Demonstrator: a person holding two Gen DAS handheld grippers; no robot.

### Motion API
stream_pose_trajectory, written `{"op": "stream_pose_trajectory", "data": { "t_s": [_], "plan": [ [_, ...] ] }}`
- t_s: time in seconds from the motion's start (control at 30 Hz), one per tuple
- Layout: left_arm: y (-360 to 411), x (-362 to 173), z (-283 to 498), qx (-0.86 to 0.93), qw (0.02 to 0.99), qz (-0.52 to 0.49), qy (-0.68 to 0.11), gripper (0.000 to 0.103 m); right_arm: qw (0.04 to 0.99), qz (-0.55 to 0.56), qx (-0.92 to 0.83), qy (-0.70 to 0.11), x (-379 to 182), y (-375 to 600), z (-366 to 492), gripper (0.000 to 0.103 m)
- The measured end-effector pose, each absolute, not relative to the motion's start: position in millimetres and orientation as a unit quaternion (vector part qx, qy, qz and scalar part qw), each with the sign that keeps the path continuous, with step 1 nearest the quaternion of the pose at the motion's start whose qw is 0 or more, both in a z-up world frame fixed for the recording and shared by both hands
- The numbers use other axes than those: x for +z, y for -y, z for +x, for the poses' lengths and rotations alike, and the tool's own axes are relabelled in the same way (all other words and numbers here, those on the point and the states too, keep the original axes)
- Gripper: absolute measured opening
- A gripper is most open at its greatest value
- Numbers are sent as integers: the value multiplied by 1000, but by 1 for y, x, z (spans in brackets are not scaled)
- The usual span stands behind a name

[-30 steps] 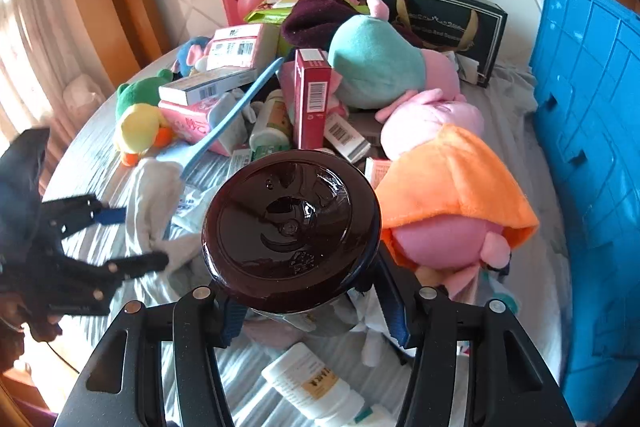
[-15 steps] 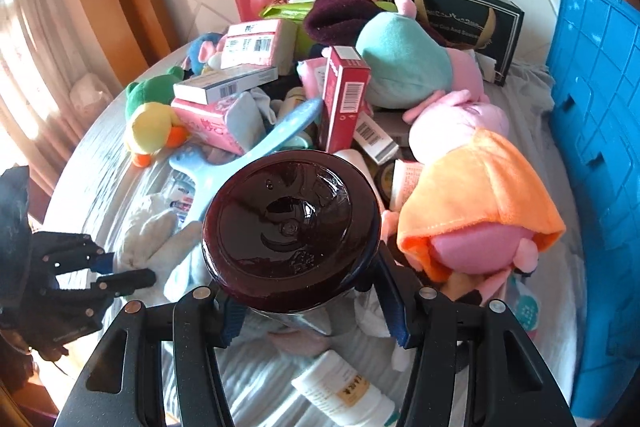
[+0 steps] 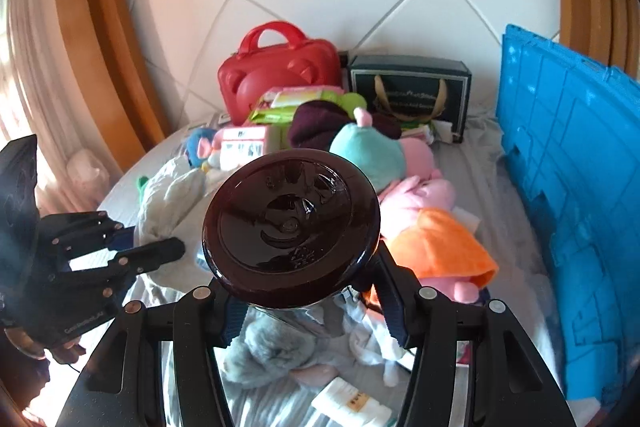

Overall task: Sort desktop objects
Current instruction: 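Carry the cloth and brown bottle over the blue crate and open both tools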

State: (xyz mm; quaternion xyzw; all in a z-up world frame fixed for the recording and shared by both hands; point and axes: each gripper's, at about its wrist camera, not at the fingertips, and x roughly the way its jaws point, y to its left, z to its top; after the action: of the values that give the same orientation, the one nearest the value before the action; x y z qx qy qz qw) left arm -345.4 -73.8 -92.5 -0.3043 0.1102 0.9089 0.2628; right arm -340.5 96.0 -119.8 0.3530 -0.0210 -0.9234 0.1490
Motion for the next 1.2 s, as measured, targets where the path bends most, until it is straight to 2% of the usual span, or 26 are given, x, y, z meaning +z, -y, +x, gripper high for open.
{"op": "stream_pose_trajectory", "data": {
  "t_s": [0.27,0.57,1.0,1.07,1.1,1.13,1.17,1.2],
  "plan": [
    [-1,-26,-355,905,337,-203,-159,14,61,256,-964,49,-45,-141,-289,55],
    [-122,33,-359,877,429,-141,-165,14,-55,139,-985,89,41,-249,-229,54],
    [-306,70,-390,849,482,-145,-160,15,-133,132,-976,115,65,-418,-233,54],
    [-331,75,-389,861,458,-145,-168,21,-143,145,-971,124,62,-441,-242,54],
    [-339,79,-388,868,445,-141,-170,24,-152,142,-970,126,62,-451,-244,58],
    [-344,83,-387,872,440,-134,-166,33,-158,140,-969,126,62,-459,-245,61],
    [-343,87,-386,876,437,-125,-159,54,-164,135,-969,125,63,-465,-241,69],
    [-342,92,-385,884,428,-113,-150,69,-166,128,-970,125,63,-468,-237,75]
  ]
}}
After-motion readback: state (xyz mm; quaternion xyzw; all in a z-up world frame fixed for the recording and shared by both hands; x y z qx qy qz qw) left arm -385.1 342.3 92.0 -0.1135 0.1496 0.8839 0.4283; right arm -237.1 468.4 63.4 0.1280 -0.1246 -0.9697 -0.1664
